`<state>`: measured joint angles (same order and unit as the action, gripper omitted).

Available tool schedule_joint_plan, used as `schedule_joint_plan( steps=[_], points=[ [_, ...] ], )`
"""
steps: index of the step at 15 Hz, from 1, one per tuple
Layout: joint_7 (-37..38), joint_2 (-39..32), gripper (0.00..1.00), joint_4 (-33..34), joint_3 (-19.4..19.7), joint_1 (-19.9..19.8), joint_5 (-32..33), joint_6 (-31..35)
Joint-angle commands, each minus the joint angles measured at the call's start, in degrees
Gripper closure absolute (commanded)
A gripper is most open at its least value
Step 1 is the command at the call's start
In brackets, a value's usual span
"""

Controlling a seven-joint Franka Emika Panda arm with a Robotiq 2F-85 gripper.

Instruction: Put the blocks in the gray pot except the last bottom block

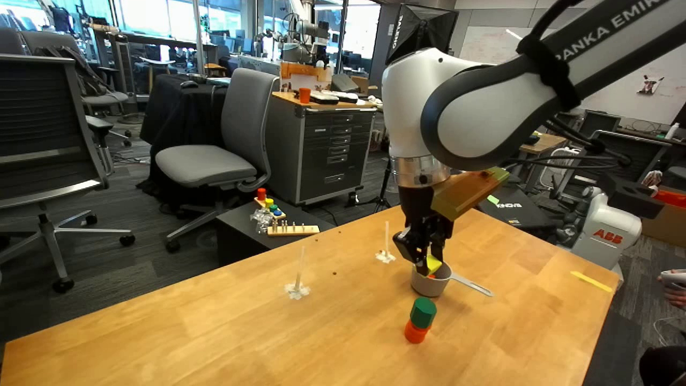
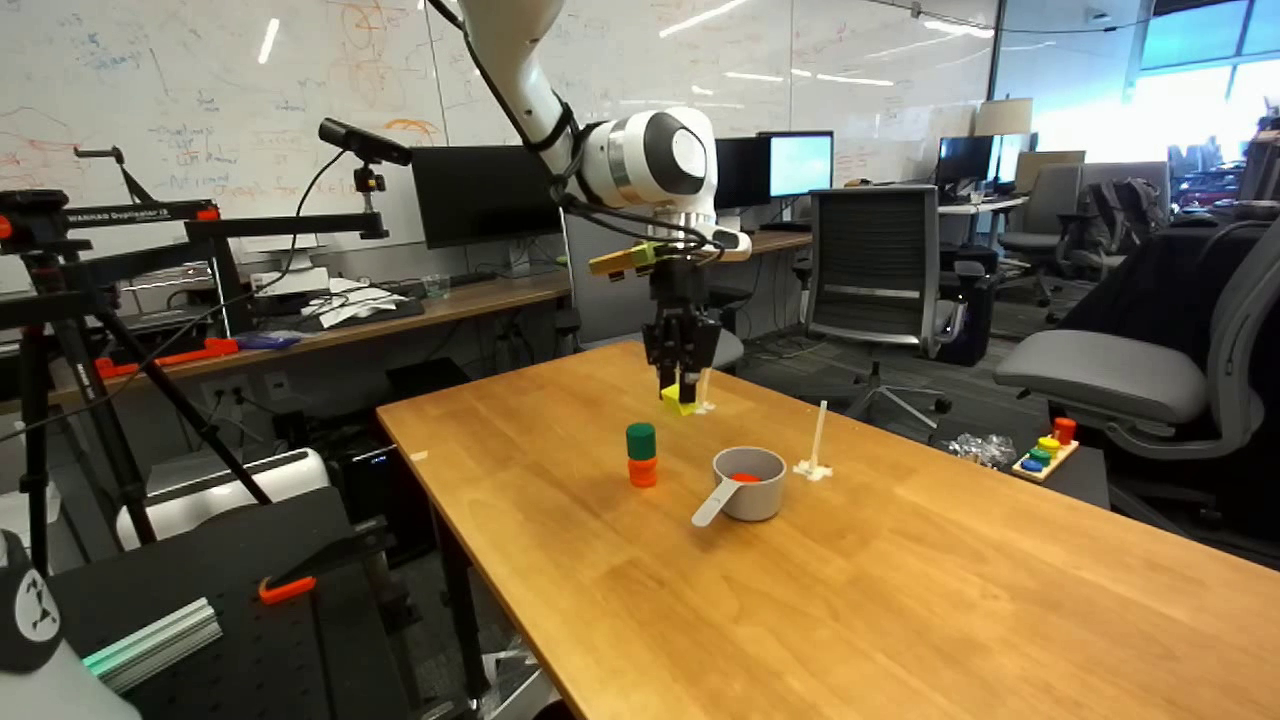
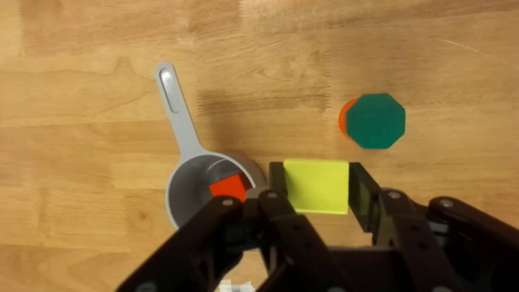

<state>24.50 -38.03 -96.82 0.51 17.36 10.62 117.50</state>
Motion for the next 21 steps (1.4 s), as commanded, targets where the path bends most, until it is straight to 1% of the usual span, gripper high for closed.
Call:
schedule_joint_plan(
  steps=[1,8,15,16,18,21],
  points=[
    [0.01,1.1,0.84,0.94,0.84,-0.82,0.91,-0.65],
    [0.34,-0.97,0.84,2.72,1.96,-2.68,0.3,-1.09],
    [0.26,-2.54,0.84,6.47,2.45,-4.52,0.02,-1.93],
    [0.22,-2.7,0.36,6.76,2.38,-4.67,-0.12,-2.22],
    [0.09,-2.8,0.26,6.86,2.29,-4.79,-0.09,-1.94],
    [0.23,-2.95,0.03,7.03,2.19,-4.78,-0.4,-2.35]
  ],
)
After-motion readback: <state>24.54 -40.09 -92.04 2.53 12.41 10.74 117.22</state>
